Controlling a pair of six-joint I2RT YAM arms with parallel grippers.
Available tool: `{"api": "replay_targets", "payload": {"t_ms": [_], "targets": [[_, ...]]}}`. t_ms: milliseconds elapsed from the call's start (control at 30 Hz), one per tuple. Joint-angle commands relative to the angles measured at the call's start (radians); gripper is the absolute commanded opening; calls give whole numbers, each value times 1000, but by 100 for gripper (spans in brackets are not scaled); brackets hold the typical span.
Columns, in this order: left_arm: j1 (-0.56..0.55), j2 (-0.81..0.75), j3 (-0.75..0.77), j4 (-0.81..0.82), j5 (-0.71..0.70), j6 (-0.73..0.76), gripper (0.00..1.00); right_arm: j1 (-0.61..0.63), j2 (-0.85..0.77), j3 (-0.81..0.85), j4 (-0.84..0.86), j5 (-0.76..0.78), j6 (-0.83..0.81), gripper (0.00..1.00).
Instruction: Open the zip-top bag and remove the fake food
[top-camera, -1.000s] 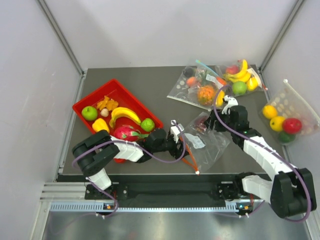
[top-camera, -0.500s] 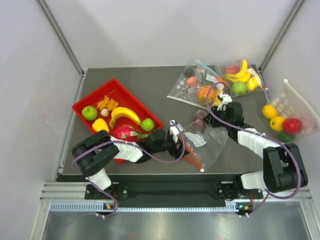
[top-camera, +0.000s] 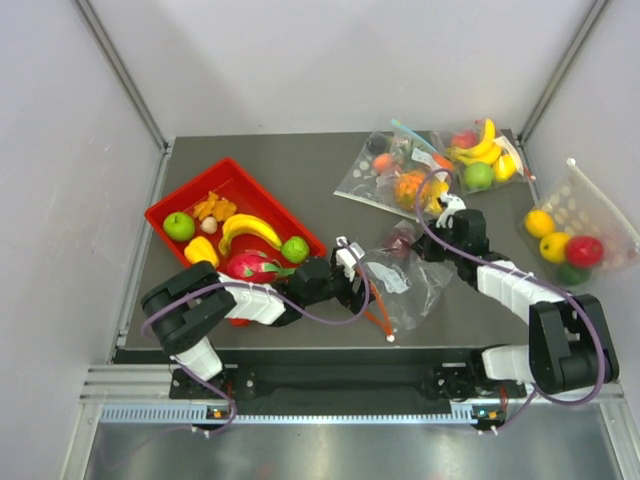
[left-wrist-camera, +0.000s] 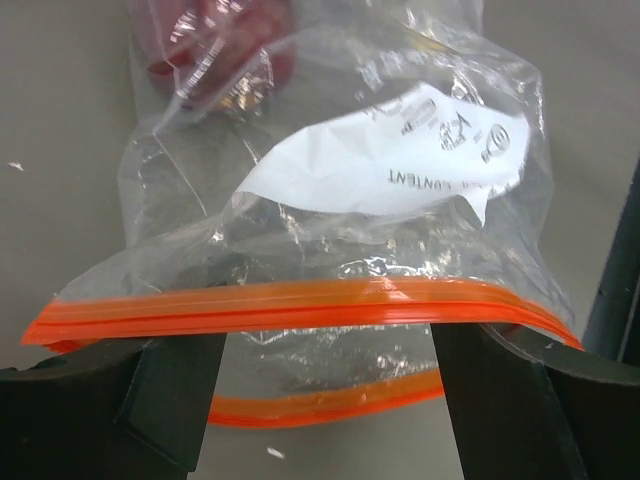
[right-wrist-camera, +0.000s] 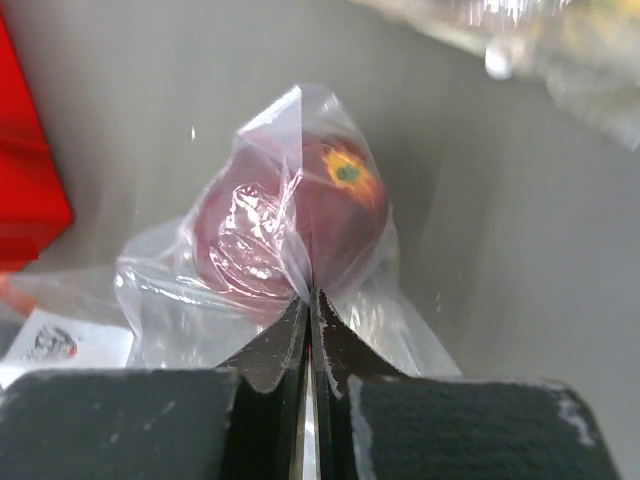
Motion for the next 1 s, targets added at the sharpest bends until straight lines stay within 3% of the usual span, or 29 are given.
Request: {"api": "replay_targets", "payload": {"t_ms": [0, 233, 467, 500, 533, 633, 733, 967], "targets": [[-4, 37, 46, 92, -45, 33, 85, 10, -29, -48, -149, -21, 41, 0], [-4, 66, 37, 153, -125, 61, 86, 11, -267, -126, -204, -198, 151, 0], [-9, 69, 3, 271, -72, 41, 87, 11, -315, -156, -307, -190, 141, 1], [-14, 73, -3, 284, -65, 41, 87, 11, -306, -154, -322, -176, 136, 4], [-17, 79, -6, 290, -59, 39, 87, 11, -298, -157, -322, -164, 134, 25], [-29, 86, -6, 293, -56, 36, 87, 13, -345, -153, -327, -134, 142, 57], [-34, 93, -15, 302, -56, 35, 87, 11, -413, -107, -382, -57, 142, 67], [-34, 79, -37, 299, -65, 39, 87, -3, -453, -50, -387, 22, 142, 75]]}}
